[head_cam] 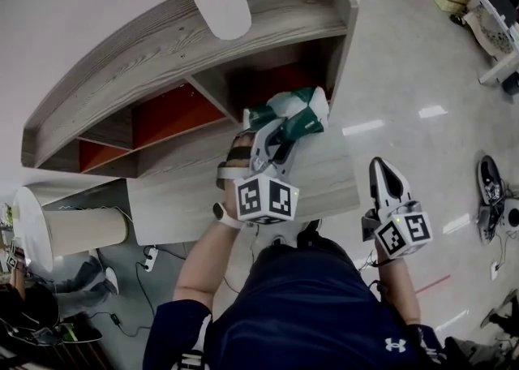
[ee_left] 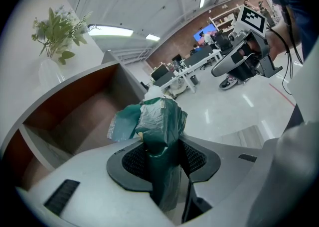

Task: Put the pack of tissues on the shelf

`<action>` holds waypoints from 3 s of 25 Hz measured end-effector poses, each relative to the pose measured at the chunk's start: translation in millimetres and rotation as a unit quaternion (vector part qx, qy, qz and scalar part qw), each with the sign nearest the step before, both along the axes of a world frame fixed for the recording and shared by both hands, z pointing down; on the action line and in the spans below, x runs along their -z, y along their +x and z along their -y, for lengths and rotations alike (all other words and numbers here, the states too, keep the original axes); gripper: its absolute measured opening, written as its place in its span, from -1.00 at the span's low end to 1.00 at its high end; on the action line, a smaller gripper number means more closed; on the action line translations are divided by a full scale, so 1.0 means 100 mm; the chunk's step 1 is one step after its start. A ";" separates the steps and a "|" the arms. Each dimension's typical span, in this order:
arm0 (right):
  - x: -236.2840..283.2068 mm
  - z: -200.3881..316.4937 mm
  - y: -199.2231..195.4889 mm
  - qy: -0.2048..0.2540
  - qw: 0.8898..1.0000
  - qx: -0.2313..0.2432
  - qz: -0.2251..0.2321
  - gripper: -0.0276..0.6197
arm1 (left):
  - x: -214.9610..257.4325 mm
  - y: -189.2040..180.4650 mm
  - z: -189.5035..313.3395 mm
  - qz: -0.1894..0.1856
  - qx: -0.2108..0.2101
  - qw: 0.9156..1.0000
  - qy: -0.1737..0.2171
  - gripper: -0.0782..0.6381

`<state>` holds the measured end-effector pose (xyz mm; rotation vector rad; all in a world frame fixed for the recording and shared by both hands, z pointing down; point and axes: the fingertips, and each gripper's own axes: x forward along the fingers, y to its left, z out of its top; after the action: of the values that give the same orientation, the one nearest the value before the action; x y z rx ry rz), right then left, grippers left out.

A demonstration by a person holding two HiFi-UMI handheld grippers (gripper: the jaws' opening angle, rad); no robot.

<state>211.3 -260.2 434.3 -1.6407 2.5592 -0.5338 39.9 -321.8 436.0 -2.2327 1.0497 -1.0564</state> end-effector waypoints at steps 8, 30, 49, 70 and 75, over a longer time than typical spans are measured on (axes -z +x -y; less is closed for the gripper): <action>-0.05 0.14 0.11 -0.003 1.000 -0.003 0.001 -0.88 | -0.11 0.00 0.36 -0.002 0.016 1.000 -0.008 -0.32; -0.14 0.31 0.27 -0.023 0.999 -0.025 -0.003 -0.88 | -0.42 0.13 0.98 0.027 0.058 0.998 -0.027 -0.31; -0.16 0.24 0.19 -0.028 0.999 -0.025 -0.004 -0.88 | -0.48 0.19 0.94 0.061 0.041 0.997 -0.015 -0.12; 0.03 -0.08 -0.12 -0.001 1.000 -0.011 -0.006 -0.88 | 0.17 0.00 0.24 -0.118 0.048 0.992 0.020 -0.08; 0.13 -0.19 -0.17 0.014 1.000 -0.015 -0.007 -0.88 | 0.41 -0.12 -0.12 -0.240 0.050 0.969 0.000 -0.17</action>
<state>194.3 -240.8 421.5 -1.6768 2.5363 -0.4838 27.5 -310.2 395.4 -2.5241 1.3644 -0.5535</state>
